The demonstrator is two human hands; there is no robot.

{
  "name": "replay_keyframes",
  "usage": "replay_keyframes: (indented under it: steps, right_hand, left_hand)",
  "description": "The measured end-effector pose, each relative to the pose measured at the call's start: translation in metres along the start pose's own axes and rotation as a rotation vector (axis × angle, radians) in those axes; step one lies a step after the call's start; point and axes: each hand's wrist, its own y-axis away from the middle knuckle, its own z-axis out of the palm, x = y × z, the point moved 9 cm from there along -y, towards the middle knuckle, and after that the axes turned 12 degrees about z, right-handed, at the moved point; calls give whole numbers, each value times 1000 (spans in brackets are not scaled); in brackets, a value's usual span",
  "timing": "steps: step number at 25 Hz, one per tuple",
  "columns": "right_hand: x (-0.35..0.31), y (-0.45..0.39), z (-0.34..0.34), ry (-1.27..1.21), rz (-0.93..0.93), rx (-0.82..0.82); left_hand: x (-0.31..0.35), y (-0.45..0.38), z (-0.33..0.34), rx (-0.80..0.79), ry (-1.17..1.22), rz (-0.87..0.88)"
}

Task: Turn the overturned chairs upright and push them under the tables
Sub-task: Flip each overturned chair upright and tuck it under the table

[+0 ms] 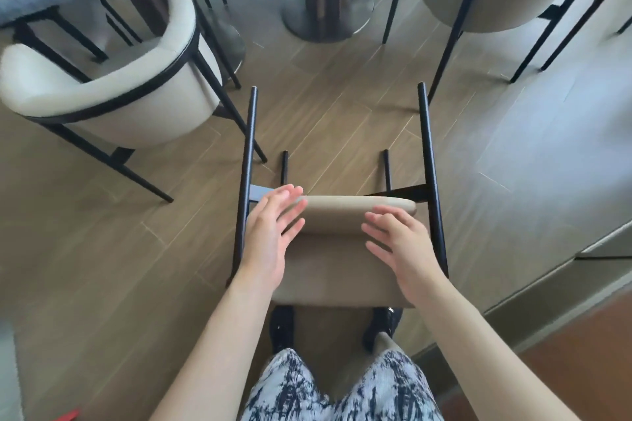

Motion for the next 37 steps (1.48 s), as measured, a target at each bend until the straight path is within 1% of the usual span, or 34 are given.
replay_keyframes:
  steps: [2, 5, 7, 9, 11, 14, 16, 19, 25, 29, 31, 35, 37]
  right_hand:
    - [42, -22, 2, -101, 119, 30]
    - [106, -55, 5, -368, 257, 72]
    - [137, -72, 5, -501, 274, 84]
    - [165, -84, -1, -581, 266, 102]
    - [197, -94, -6, -610, 289, 118]
    - [265, -113, -15, -611, 370, 153]
    - [310, -131, -23, -567, 436, 174]
    - [359, -164, -32, -529, 498, 184]
    - [448, -264, -37, -683, 545, 166]
    - [503, -319, -42, -744, 571, 212]
    - [531, -349, -49, -751, 573, 268]
    - [564, -407, -61, -740, 526, 326]
    - [576, -435, -67, -754, 498, 332]
  left_hand:
    - [-25, -5, -7, -73, 57, -86]
    - [-79, -12, -32, -131, 83, -219]
    - [-117, -14, -48, -137, 71, -296]
    - [-159, -13, -59, -111, 89, -394]
    - [-199, -12, -71, -47, 172, -463]
    - [-267, -15, -87, 47, 333, -542]
    - [-315, -19, -104, 94, 351, -589]
    - [-378, -24, -134, 154, 335, -648]
    - [-501, -37, -194, 293, 233, -714]
    - [-566, -40, -217, 310, 196, -772]
    - [-601, -50, -229, 305, 172, -806]
    - [-663, -71, -250, 314, 82, -825]
    - [-691, -87, -260, 347, 54, -812]
